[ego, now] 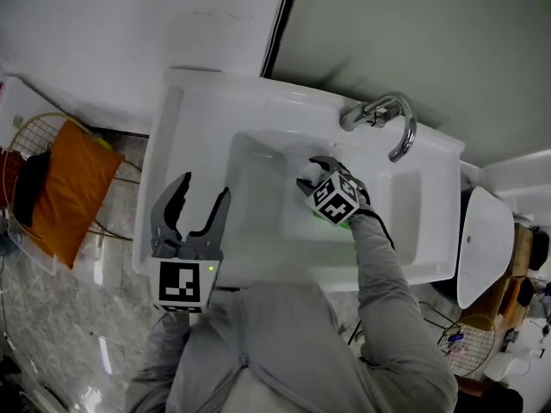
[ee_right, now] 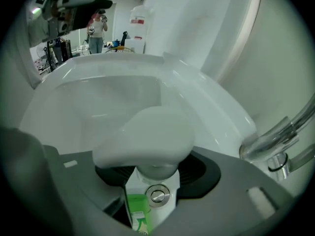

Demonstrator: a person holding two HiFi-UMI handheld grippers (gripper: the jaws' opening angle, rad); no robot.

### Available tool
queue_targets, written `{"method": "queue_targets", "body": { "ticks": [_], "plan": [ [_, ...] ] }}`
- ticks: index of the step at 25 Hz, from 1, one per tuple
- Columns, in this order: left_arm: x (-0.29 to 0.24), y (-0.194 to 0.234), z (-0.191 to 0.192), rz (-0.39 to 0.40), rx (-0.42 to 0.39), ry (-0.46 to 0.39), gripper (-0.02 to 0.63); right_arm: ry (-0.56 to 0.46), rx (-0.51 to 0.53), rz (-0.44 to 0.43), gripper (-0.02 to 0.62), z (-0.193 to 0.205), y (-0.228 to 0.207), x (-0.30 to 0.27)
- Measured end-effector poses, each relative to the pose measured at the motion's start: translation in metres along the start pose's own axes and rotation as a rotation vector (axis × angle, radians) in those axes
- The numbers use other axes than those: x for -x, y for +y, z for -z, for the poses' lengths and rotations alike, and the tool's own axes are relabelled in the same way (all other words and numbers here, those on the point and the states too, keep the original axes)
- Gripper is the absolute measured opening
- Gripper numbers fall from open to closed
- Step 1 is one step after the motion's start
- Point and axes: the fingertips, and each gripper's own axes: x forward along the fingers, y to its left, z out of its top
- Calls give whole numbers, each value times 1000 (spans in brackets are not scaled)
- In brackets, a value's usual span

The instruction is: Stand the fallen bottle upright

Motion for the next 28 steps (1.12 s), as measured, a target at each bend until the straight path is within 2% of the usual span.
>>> {"method": "queue_targets", "body": {
  "ticks": [6, 14, 22, 28],
  "plan": [
    [7, 5, -1, 0, 6, -18, 298, -132, -27, 55, 241, -46, -13, 31],
    [7, 11, 0, -16, 38, -19, 298, -306, -121, 140, 241, -107, -66, 67],
    [9, 12, 2, -31, 42, -20, 298, -434, -264, 218, 241, -143, -113, 77],
    [9, 21, 8, -42, 53, 2, 298, -480, -363, 256, 241, -156, -138, 67]
  ]
}}
